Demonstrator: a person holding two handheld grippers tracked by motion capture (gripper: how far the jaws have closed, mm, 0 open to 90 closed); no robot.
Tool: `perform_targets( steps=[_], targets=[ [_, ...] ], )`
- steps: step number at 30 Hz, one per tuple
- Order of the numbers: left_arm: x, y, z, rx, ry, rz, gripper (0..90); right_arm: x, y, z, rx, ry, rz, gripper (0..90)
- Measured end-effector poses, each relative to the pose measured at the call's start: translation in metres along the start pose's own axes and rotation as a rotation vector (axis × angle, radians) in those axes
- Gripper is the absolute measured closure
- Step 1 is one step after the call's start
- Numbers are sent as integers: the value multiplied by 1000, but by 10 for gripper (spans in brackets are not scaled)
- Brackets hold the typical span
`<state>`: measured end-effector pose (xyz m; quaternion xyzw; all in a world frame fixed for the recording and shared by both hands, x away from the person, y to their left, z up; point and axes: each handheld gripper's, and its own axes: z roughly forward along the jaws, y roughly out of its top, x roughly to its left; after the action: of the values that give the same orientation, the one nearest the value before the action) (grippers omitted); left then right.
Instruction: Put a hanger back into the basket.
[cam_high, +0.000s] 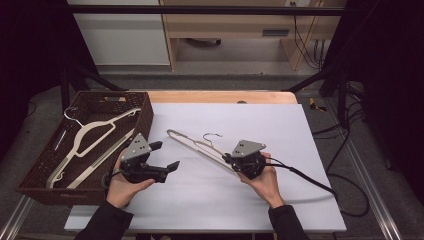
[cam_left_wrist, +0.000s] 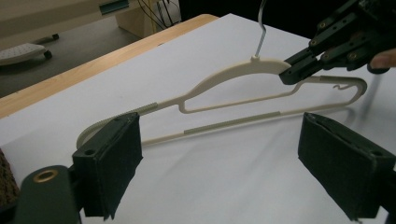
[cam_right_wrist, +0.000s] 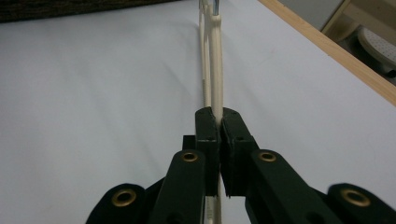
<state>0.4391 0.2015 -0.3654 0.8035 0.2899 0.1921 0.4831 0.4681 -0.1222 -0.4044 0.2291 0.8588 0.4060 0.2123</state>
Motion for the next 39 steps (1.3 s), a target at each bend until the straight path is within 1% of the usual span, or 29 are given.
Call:
perform_targets(
  steps=[2,4,6,12,14,16,18,19,20,21,23,25,27,29,30,32,34,35,37,39],
  targets=[
    [0,-2,0,17,1,11,105,0,1,-3,-4,25,1,875],
    [0,-3,1,28,-2,18,95,0,2,-7,-15,62,8,875],
    [-1,-3,3,31,-6,21,96,1,3,-10,-25,102,8,875],
    [-5,-2,11,61,-33,56,121,8,8,-15,-45,209,-3,876],
    [-6,-2,16,76,-47,69,148,10,9,-15,-51,237,-7,876],
    [-8,-2,22,88,-58,82,177,13,11,-15,-49,256,-15,875],
    [-10,-2,28,112,-74,104,243,17,13,-14,-46,275,-30,875],
    [-11,-2,31,121,-74,114,264,18,14,-14,-48,289,-34,875],
    [-12,-3,34,133,-80,124,299,20,14,-13,-46,299,-27,875],
    [-13,-3,36,141,-90,130,344,21,14,-13,-46,313,-31,875],
    [-15,-4,39,155,-97,151,392,22,15,-13,-46,323,-34,876],
    [-16,-4,41,157,-98,162,460,23,16,-13,-46,328,-38,875],
    [-17,-4,41,155,-108,166,558,23,16,-14,-45,341,-42,875],
    [-18,-3,41,164,-117,176,617,24,16,-14,-47,336,-40,875],
    [-19,-3,41,165,-116,181,649,23,16,-14,-47,341,-44,875],
    [-21,-2,39,177,-105,212,663,23,16,-14,-48,343,-43,874],
    [-23,-2,39,177,-92,217,679,22,17,-15,-51,348,-36,869],
    [-24,-1,38,178,-91,225,691,21,17,-15,-62,337,-35,860],
    [-26,0,37,180,-98,223,724,20,17,-17,-68,303,-29,836],
    [-29,1,36,178,-109,225,758,17,16,-18,-91,274,-18,809]
  ],
)
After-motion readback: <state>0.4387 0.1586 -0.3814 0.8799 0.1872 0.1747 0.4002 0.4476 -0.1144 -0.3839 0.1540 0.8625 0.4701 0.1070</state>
